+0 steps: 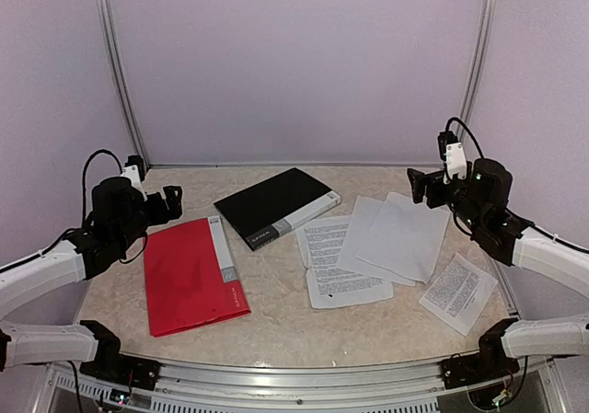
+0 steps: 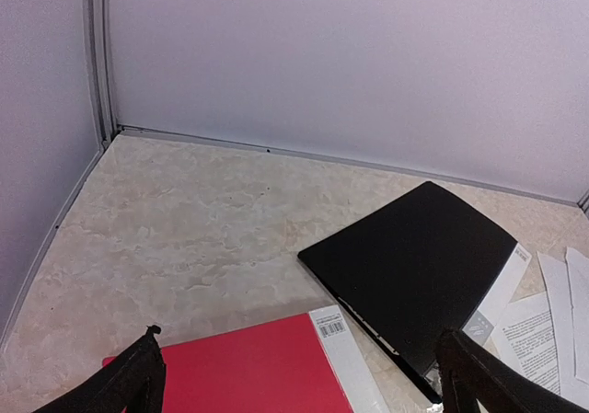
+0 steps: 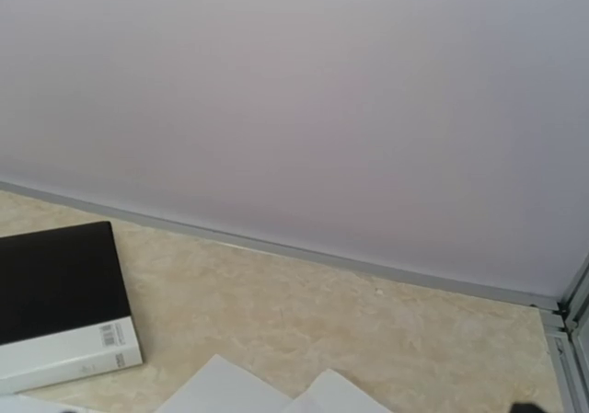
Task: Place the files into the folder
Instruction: Open the folder at the center of the board.
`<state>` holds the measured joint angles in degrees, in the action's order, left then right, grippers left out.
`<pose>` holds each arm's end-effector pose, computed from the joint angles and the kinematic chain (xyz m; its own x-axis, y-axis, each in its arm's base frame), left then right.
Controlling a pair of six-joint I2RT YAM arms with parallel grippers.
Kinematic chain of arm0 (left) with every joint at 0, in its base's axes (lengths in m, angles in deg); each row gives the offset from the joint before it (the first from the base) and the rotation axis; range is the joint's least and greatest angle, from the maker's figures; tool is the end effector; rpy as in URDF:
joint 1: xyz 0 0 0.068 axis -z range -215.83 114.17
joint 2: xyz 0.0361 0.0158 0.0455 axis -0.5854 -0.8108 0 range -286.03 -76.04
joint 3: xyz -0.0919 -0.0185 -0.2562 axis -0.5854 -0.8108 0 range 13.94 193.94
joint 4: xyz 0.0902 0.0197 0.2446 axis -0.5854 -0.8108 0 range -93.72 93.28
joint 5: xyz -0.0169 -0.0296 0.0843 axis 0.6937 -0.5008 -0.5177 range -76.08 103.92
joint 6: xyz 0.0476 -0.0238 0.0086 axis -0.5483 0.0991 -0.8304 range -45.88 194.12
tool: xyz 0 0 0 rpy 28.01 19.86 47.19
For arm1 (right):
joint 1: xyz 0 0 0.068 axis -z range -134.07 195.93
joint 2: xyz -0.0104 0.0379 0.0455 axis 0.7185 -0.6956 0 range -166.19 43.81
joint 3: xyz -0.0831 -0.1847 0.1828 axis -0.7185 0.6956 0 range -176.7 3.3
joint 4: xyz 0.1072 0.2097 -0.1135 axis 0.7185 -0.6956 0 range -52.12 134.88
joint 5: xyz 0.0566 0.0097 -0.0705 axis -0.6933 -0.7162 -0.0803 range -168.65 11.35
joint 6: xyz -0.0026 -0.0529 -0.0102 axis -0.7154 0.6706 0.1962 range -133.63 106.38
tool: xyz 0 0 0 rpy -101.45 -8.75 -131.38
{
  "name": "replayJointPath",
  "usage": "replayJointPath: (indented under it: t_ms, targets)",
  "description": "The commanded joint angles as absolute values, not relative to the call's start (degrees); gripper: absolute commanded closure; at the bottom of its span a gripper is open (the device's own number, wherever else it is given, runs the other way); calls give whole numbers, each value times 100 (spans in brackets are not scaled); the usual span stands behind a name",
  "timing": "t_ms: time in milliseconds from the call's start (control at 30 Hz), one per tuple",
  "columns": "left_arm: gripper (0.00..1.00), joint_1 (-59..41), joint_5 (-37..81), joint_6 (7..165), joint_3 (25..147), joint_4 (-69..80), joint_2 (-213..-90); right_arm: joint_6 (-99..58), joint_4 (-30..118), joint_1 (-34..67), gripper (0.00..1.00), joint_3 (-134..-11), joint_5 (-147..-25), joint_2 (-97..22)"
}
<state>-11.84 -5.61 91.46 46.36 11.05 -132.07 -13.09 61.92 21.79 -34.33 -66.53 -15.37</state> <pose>0.2100 -0.0804 0.2600 -0.2647 -0.1897 -0.9455 0.0109 0.9798 -0.1997 0.2249 0.0925 0.2975 -0.0698 -0.0413 -0.9967 -0.2095 0.9775 -0.0258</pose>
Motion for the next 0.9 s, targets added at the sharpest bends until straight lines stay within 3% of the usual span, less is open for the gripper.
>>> replayJointPath:
  t_ms: [0,433,867]
  targets:
    - [1,-1135,-710,9126,4808,1040,-13268,-1309,6262,2207,1,-3400,-6734,-1594]
    - [1,-983,-1099,9330,4863,757,-13211,-818,5649,1689,1,-3972,-6467,-1781]
    - [1,-1587,-695,10828,5180,-1144,-13079,-192,5013,-214,1,-5572,-6606,-4428]
